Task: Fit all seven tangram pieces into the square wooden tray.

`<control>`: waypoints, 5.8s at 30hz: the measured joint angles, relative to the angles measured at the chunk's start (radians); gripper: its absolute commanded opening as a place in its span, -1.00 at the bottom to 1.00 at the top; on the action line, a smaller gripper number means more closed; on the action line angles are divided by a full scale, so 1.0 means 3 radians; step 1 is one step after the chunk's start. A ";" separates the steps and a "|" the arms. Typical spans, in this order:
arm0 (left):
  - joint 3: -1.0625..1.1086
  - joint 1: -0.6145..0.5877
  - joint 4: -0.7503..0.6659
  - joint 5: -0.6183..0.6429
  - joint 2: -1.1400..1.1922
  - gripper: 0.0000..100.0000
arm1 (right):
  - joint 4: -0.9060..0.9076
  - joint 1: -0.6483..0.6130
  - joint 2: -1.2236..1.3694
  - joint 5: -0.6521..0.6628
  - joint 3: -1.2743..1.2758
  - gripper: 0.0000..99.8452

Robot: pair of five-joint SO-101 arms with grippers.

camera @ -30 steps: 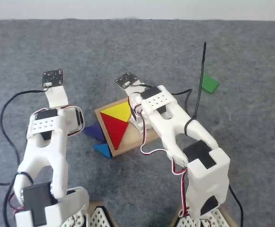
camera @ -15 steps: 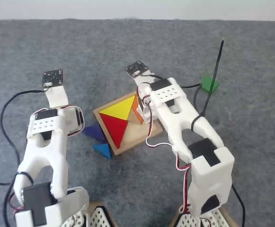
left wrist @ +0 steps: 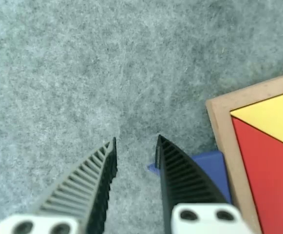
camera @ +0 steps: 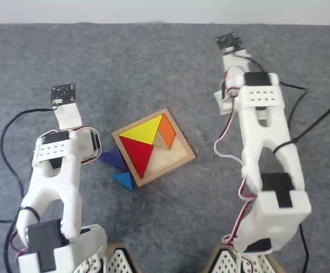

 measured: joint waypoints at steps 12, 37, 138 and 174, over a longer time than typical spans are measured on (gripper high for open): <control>0.0000 0.0000 0.0000 0.0000 0.0000 -0.75 | -0.0261 0.0363 0.1105 0.1565 -0.0685 -0.39; 0.0000 0.0000 0.0000 0.0000 0.0000 -0.75 | -0.0087 0.0460 0.2056 0.1780 -0.1626 -0.39; 0.0000 0.0000 0.0000 -0.0005 0.0000 -0.75 | -0.0491 -0.2204 -0.0353 0.1095 0.1514 -0.73; 0.0000 0.0000 0.0000 -0.0005 0.0000 -0.75 | -0.0517 -0.2199 -0.0353 0.1857 0.1514 -0.49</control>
